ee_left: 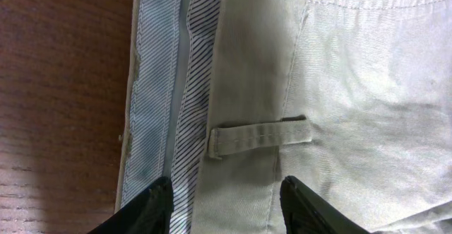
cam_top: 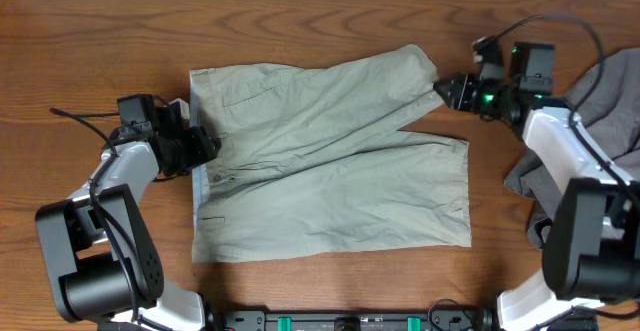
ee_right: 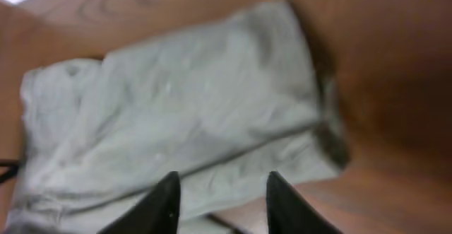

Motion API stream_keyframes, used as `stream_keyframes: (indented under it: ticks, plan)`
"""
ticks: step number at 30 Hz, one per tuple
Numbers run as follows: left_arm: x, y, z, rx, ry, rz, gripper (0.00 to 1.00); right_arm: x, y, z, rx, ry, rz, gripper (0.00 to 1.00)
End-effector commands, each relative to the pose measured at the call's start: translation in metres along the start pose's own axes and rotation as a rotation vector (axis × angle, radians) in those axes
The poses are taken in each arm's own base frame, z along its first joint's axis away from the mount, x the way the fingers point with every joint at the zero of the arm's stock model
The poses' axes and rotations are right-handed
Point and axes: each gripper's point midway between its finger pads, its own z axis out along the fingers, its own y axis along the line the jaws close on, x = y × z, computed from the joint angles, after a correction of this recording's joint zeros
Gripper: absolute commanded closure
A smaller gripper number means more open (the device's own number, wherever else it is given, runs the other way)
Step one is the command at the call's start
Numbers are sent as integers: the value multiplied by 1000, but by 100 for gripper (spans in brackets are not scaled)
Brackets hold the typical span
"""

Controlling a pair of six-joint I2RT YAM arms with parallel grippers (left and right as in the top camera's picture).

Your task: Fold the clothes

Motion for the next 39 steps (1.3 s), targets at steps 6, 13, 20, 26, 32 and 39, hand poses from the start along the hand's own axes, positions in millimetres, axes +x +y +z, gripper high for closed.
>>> stream_keyframes:
  ticks: [6,13,20,26,32,39]
  plan:
    - [3,-1,2,10,12,13,49,6,-45,33,141,-7,-49,50]
    - [3,-1,2,10,11,13,49,23,-56,48,137,40,-24,54]
    - [3,-1,2,10,10,14,49,31,-30,53,6,77,-21,91]
    - [3,-1,2,10,9,14,49,29,-44,51,74,67,-31,59]
    - [2,-1,2,10,8,14,49,24,-60,49,167,46,-79,40]
    - [2,-1,2,10,8,14,49,48,-50,68,109,118,-71,61]
